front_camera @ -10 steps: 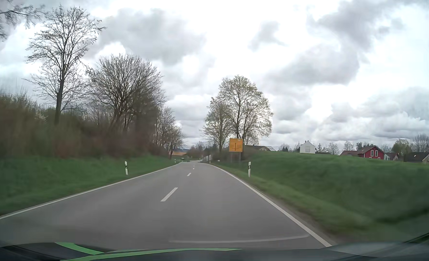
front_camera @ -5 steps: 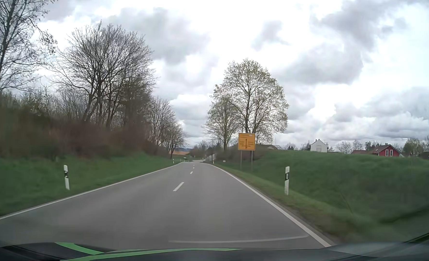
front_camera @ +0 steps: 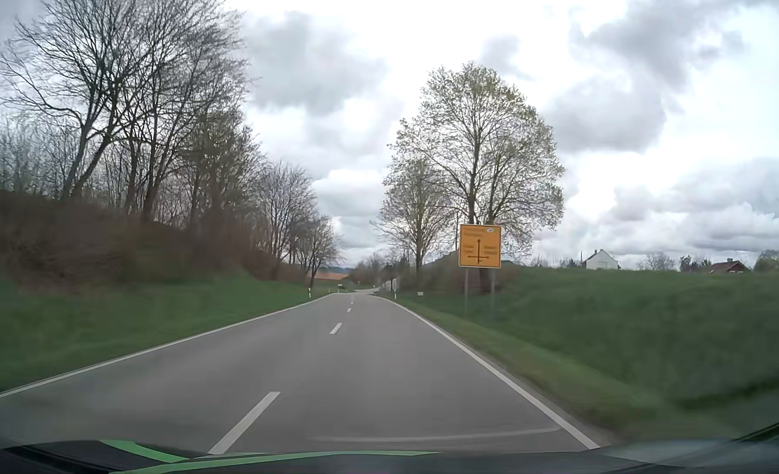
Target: Follow the waypoints while adhering to traffic rules and regulations
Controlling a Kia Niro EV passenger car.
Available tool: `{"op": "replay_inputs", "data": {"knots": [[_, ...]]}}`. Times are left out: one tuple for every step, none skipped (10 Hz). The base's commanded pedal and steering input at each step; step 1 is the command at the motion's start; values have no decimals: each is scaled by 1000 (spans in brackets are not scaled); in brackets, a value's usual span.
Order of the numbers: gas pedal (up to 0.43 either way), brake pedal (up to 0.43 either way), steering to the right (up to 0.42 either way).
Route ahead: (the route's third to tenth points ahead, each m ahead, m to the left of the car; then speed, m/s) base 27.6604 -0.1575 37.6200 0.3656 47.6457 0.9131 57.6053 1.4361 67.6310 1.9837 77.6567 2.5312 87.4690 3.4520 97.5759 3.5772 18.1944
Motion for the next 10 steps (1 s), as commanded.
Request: {"op": "replay_inputs", "data": {"knots": [[98, 0, -6], [98, 0, -6], [98, 0, -6], [98, 0, -6], [98, 0, -6], [98, 0, -6], [98, 0, -6], [98, 0, -6], [98, 0, -6], [98, 0, -6]]}}
